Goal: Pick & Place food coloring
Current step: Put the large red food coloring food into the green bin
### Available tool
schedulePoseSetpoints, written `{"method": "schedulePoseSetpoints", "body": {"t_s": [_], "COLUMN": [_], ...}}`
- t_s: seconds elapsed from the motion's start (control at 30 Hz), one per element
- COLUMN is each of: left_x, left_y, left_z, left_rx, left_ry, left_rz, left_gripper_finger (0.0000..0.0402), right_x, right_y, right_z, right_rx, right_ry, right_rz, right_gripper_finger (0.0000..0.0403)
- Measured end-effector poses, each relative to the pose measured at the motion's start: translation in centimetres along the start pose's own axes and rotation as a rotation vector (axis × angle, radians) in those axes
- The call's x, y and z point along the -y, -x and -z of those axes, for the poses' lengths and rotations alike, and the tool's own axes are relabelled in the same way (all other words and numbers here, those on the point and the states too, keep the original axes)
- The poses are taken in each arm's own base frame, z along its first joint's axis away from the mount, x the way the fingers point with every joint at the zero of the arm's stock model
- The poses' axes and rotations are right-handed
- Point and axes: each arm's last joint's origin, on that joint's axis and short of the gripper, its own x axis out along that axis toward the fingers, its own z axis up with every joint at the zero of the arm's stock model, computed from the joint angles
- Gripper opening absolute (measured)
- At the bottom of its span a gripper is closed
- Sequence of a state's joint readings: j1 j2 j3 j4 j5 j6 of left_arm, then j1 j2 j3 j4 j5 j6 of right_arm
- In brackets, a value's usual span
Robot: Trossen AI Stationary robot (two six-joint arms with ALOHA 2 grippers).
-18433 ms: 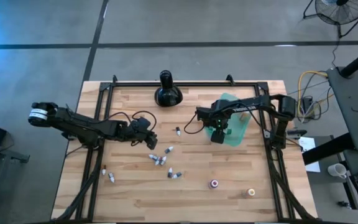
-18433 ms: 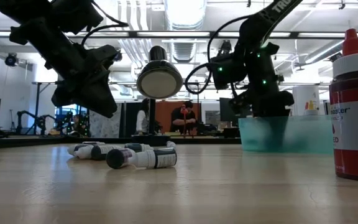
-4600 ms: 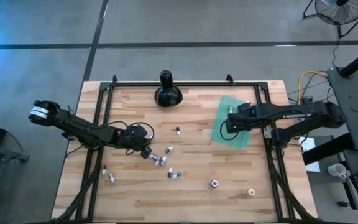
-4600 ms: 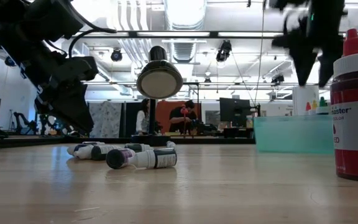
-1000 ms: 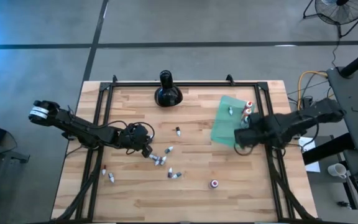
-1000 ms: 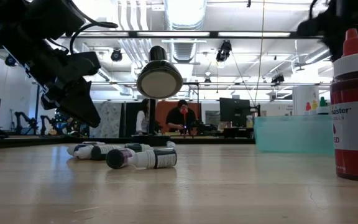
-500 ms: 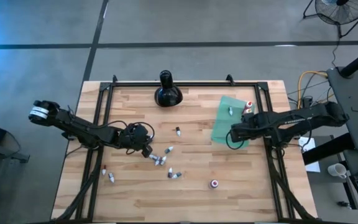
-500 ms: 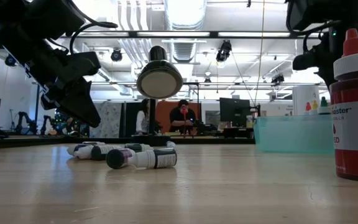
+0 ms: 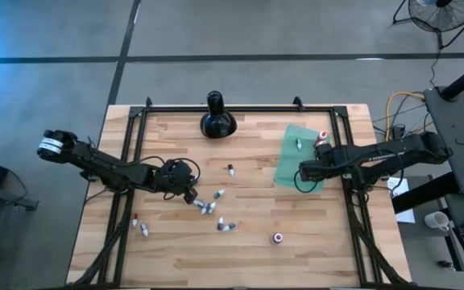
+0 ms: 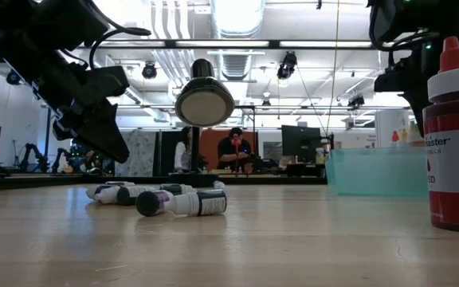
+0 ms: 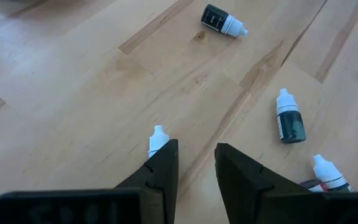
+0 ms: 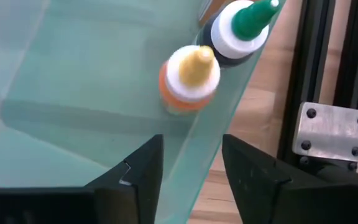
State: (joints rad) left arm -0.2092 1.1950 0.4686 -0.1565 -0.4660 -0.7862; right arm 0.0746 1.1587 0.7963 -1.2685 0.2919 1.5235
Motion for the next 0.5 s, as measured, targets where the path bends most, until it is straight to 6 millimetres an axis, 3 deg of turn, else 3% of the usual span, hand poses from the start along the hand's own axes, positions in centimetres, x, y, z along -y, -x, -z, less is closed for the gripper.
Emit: {"method": "schedulePoseSetpoints", "body": {"t_s": [0.13, 0.27, 0.4, 0.5], "left_x": [0.0, 0.0, 0.0, 0.0], "left_y": [0.0, 0.0, 0.0, 0.0], "left_z": [0.0, 0.0, 0.0, 0.0], "left_rx": [0.000, 0.000, -0.006, -0.012], "left_ry": [0.004, 0.005, 0.010, 0.029], "left_rz": [0.000, 0.000, 0.006, 0.012], "left_gripper_finger": [0.0080, 0.0080, 0.0080, 0.0080], "right_x": [0.0, 0.0, -0.8, -2.2], "right_y": [0.1, 1.4, 3.9, 6.3], "right_z": [0.0, -0.4, -0.4, 0.4], "right_rx": [-0.001, 0.001, 0.006, -0.015], "right_ry": [0.013, 0.017, 0.097, 0.228], "right_rz": [-0.003, -0.018, -0.120, -0.299], "right_gripper_finger": [0.0170, 0.0180, 0.0182, 0.0182]}}
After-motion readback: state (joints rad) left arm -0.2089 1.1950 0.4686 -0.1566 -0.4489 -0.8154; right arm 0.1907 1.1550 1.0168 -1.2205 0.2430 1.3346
